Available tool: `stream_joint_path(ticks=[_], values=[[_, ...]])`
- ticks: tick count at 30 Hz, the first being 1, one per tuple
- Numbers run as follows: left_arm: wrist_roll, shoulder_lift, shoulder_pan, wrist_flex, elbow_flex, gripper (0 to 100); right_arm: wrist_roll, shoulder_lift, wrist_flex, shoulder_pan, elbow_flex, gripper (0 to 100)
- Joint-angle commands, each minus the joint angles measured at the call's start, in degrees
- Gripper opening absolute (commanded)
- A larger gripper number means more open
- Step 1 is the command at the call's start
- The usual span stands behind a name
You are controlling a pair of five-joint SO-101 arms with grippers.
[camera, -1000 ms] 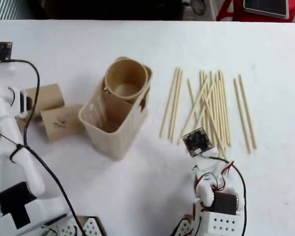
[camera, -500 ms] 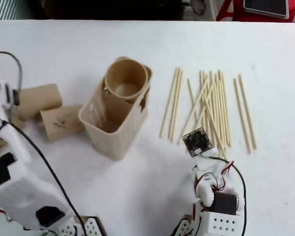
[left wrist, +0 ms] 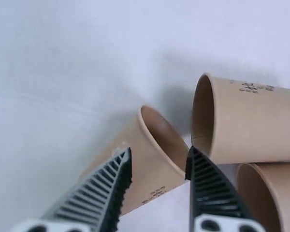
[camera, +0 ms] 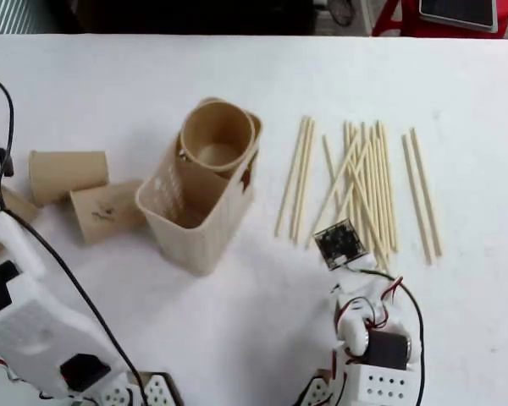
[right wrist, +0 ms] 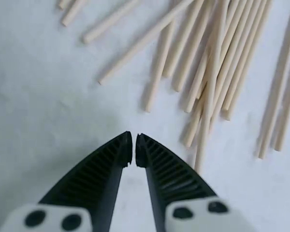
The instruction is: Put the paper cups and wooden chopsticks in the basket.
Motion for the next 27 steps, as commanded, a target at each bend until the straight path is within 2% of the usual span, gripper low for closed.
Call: stream_joint_path(ticks=[1,6,13,21,27], values=[[5.7,-0.2,0.4,-1.4,-2.0,19,0.5,-0.3,-0.7,0.3,0.4,2.8],[7.5,1.6,1.3,-2.1,-2.0,18,0.5,-0.3,-0.7,0.4,0.4,2.8],[3.4,11.4,1.4,-2.2,-2.5,17,0.5,-0.3,-0.7,0.6,0.4,2.7],[-2.8,8.7,1.2,0.3,-2.5,18,0.5,-0.3,-0.7,0.2,0.4,2.8],[-3.3,8.0,1.4,1.6,-2.5,18,0.5,-0.3,-0.7,0.2,0.4,2.8]])
